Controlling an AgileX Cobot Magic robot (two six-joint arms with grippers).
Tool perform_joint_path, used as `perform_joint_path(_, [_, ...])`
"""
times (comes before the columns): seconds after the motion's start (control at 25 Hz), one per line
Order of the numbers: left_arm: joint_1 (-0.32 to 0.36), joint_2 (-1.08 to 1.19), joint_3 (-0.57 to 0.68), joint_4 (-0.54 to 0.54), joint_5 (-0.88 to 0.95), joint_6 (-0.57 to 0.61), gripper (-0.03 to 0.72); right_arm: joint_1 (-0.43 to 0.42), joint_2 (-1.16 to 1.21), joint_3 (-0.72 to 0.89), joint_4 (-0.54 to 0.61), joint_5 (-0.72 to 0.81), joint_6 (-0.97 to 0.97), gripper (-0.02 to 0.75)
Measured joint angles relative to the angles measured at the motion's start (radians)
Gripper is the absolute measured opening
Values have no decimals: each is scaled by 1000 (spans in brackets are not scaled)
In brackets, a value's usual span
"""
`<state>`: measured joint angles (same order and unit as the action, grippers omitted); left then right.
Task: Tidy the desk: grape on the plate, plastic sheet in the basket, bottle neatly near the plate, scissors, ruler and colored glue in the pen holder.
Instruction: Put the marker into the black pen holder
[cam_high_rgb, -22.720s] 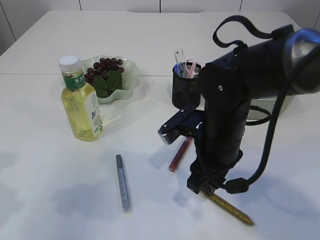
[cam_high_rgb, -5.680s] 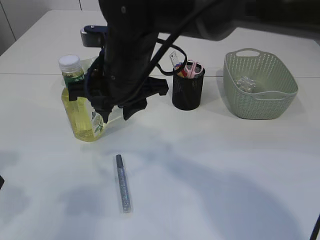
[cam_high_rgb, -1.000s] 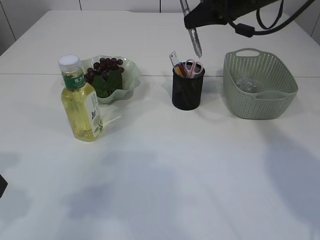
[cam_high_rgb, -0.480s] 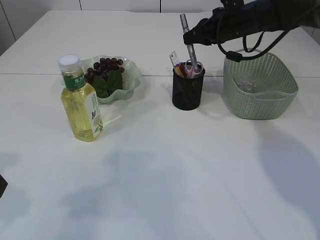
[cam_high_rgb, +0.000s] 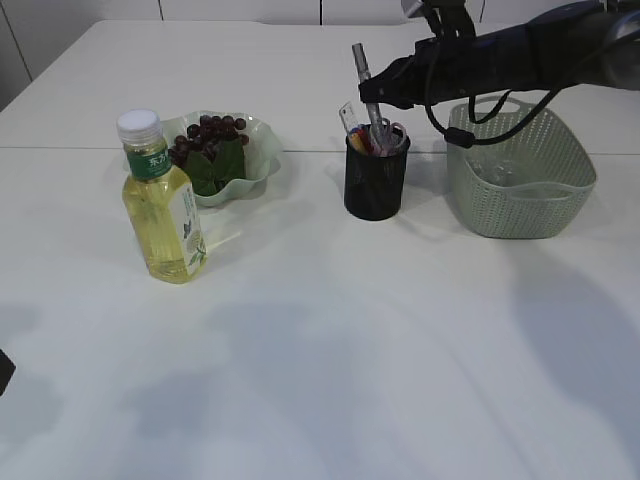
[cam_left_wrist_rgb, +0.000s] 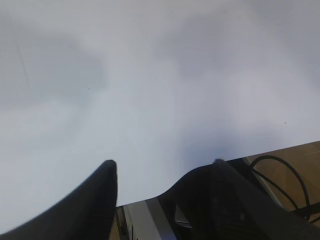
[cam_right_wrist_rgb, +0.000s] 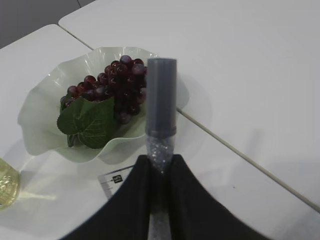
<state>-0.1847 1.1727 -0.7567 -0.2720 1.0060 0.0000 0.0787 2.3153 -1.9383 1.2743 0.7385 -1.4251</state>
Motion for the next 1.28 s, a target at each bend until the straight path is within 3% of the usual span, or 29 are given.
perform_joint_path(0.4, [0,0,0,0,-4,0,433,0,0,0,3,-24,-13,97])
perform_joint_path(0.72, [0,0,0,0,-9,0,433,0,0,0,-20,-13,-15,215])
perform_joint_path(1.04, [0,0,0,0,-12,0,433,0,0,0,-29,39,62,241])
perform_joint_path(1.16, [0,0,0,0,-12,0,433,0,-12,0,-116,62,212,241])
perform_joint_path(1.28, [0,0,0,-1,-13,0,433,0,-60,0,-356,83,478,241])
